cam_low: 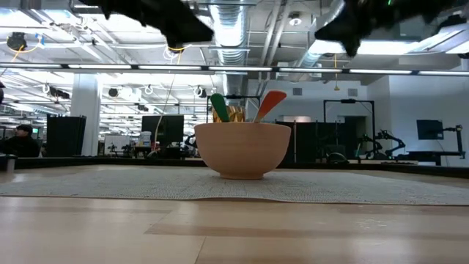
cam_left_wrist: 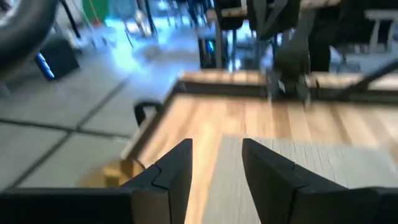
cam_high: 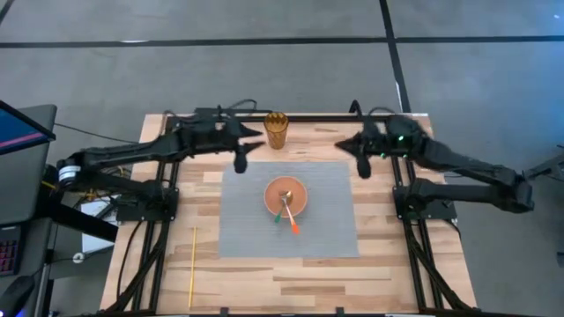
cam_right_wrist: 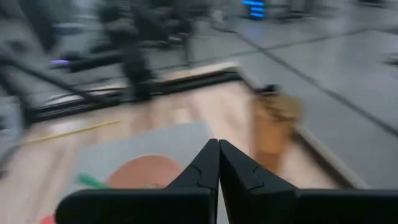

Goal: Pick & Place Utensil
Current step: Put the brown cup to the top left of the orange bowl on the gray mat

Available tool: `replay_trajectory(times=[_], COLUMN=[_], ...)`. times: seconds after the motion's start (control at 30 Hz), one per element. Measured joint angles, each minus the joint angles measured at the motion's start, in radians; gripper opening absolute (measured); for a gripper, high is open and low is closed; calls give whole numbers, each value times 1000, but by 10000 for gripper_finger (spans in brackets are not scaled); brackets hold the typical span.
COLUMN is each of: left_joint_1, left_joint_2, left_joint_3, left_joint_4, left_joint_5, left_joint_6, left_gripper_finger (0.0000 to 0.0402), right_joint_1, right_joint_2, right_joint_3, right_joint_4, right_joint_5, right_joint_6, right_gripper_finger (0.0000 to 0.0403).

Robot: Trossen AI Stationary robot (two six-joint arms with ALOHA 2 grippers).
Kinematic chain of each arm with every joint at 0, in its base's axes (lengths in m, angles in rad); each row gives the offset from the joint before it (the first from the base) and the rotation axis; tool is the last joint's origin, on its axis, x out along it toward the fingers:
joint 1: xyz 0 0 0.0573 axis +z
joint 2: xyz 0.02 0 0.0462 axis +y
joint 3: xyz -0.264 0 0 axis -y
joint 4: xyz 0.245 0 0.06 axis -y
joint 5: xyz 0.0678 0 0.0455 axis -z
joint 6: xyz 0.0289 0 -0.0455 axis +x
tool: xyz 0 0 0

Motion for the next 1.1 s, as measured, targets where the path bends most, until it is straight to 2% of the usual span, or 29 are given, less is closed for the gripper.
replay_trajectory(times=[0.1, 0.2, 0.33, 0.43, 0.5, 0.6, 0.8, 0.93, 1.1], left_joint_1=[5, 25, 68, 99, 116, 137, 157, 156, 165], left_joint_2=[80, 143, 202, 237, 265, 317, 412, 437, 460], left_joint_3=[24, 88, 189, 211, 211, 210, 210, 210, 210], left_joint_4=[-42, -53, -100, -115, -117, -113, -89, -87, -84], left_joint_5=[-1, -11, -7, 3, 31, 68, 71, 66, 13], left_joint_6=[19, 35, 41, 45, 47, 54, 157, 269, 278], left_gripper_finger=[140, 137, 136, 135, 135, 135, 135, 135, 135], right_joint_1=[-12, -48, -110, -126, -107, -83, -96, -99, -100], right_joint_2=[21, 27, -1, 7, 31, 51, 52, 51, 50], right_joint_3=[-131, -193, -186, -188, -189, -189, -189, -189, -189], right_joint_4=[217, 350, 379, 369, 362, 375, 415, 423, 421], right_joint_5=[-54, -61, -168, -278, -314, -290, -159, -142, -139], right_joint_6=[54, 59, 53, 51, 52, 47, 51, 47, 48], right_gripper_finger=[1, 1, 1, 1, 1, 1, 1, 1, 1])
